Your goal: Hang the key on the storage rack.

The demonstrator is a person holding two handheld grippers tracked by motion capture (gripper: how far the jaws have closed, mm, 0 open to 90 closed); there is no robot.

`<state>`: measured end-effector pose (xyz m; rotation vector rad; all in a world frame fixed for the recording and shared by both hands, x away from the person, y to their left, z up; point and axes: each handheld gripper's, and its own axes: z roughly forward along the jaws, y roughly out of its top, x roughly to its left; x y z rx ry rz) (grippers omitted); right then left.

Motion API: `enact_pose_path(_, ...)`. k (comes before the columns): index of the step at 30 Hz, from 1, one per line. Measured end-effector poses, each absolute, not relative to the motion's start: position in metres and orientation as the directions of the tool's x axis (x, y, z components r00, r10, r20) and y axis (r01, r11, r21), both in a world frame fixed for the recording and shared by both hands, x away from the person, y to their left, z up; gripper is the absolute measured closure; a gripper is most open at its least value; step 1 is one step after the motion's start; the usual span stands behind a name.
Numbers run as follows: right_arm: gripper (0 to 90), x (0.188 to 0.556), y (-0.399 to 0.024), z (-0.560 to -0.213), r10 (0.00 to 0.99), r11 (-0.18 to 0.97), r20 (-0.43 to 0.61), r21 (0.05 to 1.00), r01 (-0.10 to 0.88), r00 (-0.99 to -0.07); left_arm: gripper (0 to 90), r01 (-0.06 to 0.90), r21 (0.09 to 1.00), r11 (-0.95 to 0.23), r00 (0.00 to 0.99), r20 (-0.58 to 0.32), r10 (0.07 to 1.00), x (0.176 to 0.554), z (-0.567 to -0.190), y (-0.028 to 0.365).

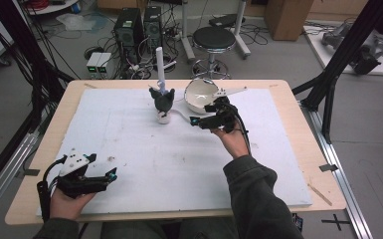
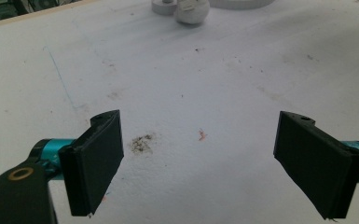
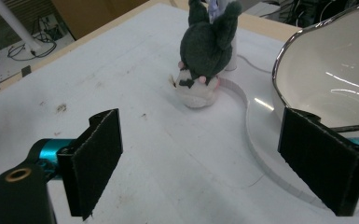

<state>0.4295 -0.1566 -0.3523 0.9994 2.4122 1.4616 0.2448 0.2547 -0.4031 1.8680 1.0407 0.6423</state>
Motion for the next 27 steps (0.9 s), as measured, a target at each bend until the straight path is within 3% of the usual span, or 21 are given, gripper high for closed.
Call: enact_pose_path(27, 12.3, 0.414, -0.177, -0.355, 0.607, 0.300, 0.197, 0.840, 0.451, -0.770, 16.0, 0.408, 0.877, -0.255, 0.506, 0.015, 0.862, 0.242, -0.403, 0.256)
